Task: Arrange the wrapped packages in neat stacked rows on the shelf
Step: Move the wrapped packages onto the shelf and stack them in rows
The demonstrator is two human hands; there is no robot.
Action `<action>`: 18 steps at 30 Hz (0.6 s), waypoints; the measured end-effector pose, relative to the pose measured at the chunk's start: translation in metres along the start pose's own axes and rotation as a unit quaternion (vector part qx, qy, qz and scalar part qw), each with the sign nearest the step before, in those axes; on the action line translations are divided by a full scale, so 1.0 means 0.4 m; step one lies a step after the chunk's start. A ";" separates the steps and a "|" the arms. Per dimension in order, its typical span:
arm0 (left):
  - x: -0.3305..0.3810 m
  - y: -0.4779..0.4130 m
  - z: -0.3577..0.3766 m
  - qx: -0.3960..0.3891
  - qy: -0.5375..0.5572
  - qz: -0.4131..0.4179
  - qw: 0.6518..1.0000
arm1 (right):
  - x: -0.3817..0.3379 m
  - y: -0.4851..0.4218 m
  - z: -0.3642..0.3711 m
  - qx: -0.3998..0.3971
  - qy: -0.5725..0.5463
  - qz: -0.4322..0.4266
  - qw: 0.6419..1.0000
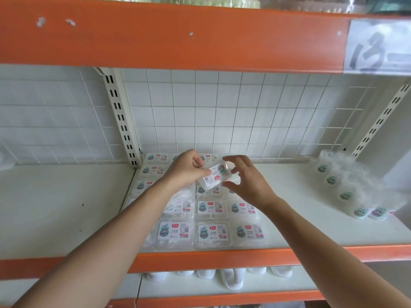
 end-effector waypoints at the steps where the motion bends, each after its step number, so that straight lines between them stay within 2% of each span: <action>1: 0.000 0.001 0.001 -0.001 0.024 -0.006 1.000 | 0.003 -0.001 0.001 0.002 -0.012 0.023 1.000; 5: 0.010 0.006 0.016 -0.022 0.071 -0.025 0.997 | -0.008 -0.005 0.014 -0.019 -0.083 0.046 0.995; 8: 0.025 0.010 0.027 -0.053 0.042 -0.031 0.997 | -0.028 -0.009 0.010 -0.019 -0.125 0.019 0.992; 11: 0.032 0.008 0.019 -0.041 0.017 -0.038 0.998 | -0.042 -0.008 0.019 -0.045 -0.128 -0.005 0.991; 13: 0.023 0.001 0.023 -0.041 0.069 -0.050 0.996 | -0.048 -0.005 0.025 -0.039 -0.115 -0.006 0.993; 18: -0.002 -0.003 0.040 -0.035 0.129 -0.070 0.989 | -0.045 -0.004 0.028 -0.001 -0.054 0.073 0.996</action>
Point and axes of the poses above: each hand's wrist, its own y-axis away from the middle knuckle, its own z-axis out of the palm, x = y × z, the point moved 7 cm from there along -y, towards the middle knuckle, and after that the axes turned 3 degrees about -x, right-handed, at the moved point
